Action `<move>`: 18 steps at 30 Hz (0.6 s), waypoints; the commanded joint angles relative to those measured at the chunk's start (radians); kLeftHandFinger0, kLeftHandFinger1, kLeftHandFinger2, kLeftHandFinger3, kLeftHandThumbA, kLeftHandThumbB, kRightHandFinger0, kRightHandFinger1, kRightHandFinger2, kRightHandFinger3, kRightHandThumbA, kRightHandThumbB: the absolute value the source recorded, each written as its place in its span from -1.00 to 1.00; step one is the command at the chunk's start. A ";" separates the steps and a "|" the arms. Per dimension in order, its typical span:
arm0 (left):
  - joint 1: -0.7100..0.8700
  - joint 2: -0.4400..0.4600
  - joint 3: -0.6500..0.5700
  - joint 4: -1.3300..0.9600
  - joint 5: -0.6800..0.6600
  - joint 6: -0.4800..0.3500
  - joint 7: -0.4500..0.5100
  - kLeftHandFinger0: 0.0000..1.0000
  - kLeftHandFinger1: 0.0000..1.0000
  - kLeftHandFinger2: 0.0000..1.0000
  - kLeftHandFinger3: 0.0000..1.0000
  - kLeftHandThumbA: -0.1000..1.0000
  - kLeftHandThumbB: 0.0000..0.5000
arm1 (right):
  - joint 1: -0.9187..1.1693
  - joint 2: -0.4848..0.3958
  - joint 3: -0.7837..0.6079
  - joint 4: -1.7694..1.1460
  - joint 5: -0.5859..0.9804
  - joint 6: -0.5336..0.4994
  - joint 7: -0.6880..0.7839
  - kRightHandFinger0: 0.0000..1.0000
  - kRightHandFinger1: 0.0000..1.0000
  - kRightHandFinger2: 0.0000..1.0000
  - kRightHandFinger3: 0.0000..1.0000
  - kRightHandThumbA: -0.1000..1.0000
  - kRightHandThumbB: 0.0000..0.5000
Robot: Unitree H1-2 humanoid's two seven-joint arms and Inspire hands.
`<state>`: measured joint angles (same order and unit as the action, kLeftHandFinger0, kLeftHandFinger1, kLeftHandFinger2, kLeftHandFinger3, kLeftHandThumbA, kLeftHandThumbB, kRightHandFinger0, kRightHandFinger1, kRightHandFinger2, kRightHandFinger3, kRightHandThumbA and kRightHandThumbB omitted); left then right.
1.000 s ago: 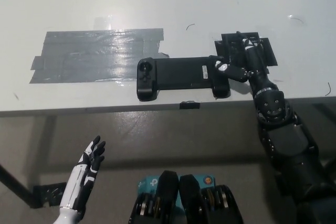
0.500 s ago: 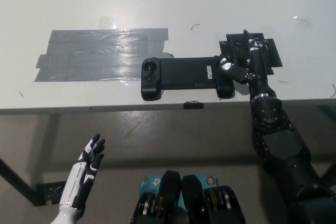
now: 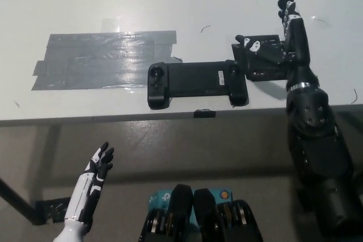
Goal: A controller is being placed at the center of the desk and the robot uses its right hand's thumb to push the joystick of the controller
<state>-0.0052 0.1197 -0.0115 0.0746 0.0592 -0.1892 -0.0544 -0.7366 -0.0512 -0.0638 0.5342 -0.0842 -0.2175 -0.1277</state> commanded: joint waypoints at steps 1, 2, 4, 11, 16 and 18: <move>-0.028 0.012 0.001 -0.019 0.000 -0.031 -0.004 1.00 1.00 1.00 1.00 0.93 -0.74 | 0.082 0.012 0.056 -0.469 0.085 0.061 0.107 1.00 1.00 1.00 1.00 1.00 0.46; -0.027 0.012 0.001 -0.020 0.000 -0.030 -0.004 1.00 1.00 1.00 1.00 0.93 -0.74 | 0.103 0.010 0.061 -0.504 0.083 0.068 0.108 1.00 1.00 1.00 1.00 1.00 0.47; -0.034 0.015 0.003 -0.019 -0.001 -0.028 -0.005 1.00 1.00 1.00 1.00 0.94 -0.71 | 0.154 0.007 0.068 -0.575 0.098 0.080 0.115 1.00 1.00 1.00 1.00 1.00 0.46; -0.033 0.018 0.007 -0.016 -0.003 -0.029 -0.004 1.00 1.00 1.00 1.00 0.92 -0.75 | 0.439 -0.007 0.117 -0.718 0.080 0.043 0.132 1.00 1.00 1.00 1.00 1.00 0.26; -0.016 0.012 0.005 -0.014 -0.009 -0.035 -0.006 1.00 1.00 1.00 1.00 0.90 -0.73 | 0.595 -0.019 0.150 -0.669 0.060 0.021 0.145 1.00 1.00 1.00 1.00 1.00 0.28; -0.012 0.009 0.001 -0.010 -0.006 -0.038 -0.006 1.00 1.00 1.00 1.00 0.90 -0.72 | 0.639 -0.018 0.154 -0.616 0.082 0.004 0.153 1.00 1.00 1.00 1.00 1.00 0.30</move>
<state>-0.0116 0.1218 -0.0098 0.0776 0.0588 -0.1874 -0.0548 -0.1418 -0.0572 0.0724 -0.0800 -0.0471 -0.1793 -0.0340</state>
